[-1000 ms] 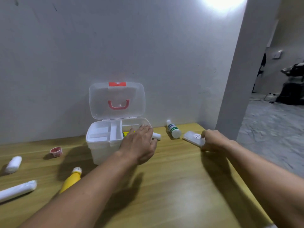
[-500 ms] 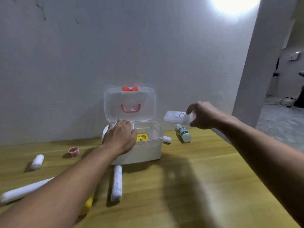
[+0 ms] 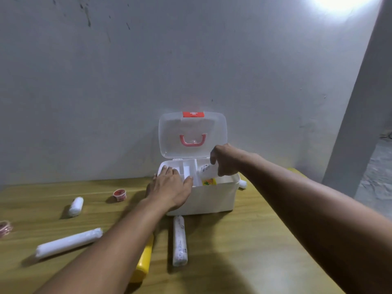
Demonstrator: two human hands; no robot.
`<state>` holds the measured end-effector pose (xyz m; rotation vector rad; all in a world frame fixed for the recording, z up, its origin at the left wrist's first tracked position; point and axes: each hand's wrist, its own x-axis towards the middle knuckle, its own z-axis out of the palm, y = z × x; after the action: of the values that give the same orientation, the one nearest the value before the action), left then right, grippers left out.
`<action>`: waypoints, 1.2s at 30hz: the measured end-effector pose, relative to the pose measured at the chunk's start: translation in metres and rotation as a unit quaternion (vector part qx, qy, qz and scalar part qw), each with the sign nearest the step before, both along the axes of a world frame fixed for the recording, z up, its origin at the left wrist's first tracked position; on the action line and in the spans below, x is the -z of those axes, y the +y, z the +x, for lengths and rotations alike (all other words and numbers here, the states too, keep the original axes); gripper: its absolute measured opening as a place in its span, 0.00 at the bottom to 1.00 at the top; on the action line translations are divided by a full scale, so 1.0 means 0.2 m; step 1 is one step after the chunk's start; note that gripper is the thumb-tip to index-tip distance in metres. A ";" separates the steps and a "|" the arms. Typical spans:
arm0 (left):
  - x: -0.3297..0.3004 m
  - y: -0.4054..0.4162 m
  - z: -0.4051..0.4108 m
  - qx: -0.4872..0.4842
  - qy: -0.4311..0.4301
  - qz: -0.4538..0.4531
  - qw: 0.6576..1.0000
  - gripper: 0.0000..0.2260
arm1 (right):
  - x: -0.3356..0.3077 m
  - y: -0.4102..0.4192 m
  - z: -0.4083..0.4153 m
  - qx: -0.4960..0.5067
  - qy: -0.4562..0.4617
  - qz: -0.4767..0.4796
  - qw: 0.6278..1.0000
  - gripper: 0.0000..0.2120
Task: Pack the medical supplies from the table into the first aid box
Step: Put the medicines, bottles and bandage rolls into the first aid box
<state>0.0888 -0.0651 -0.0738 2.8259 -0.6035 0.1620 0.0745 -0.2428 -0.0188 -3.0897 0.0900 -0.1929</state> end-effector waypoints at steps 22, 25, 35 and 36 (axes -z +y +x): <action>-0.04 -0.22 -0.12 0.109 -0.106 -0.020 0.988 0.26 | 0.10 -0.47 -0.13 0.133 -0.153 0.119 0.972 0.09; -0.03 -0.35 -0.17 0.184 -0.088 -0.024 0.979 0.25 | 0.23 -0.58 -0.17 0.162 -0.059 0.094 0.981 0.14; -0.01 -0.42 -0.19 0.206 -0.057 -0.020 0.977 0.21 | 0.34 -0.64 -0.28 0.295 -0.140 0.086 0.941 0.15; -0.01 -0.42 -0.20 0.200 -0.062 -0.030 0.977 0.21 | 0.33 -0.64 -0.28 0.308 -0.123 0.100 0.938 0.16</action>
<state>0.0496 -0.1493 -0.0719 2.5845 -1.1551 0.2761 0.0177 -0.3710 -0.0850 -2.7023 0.9955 -0.5462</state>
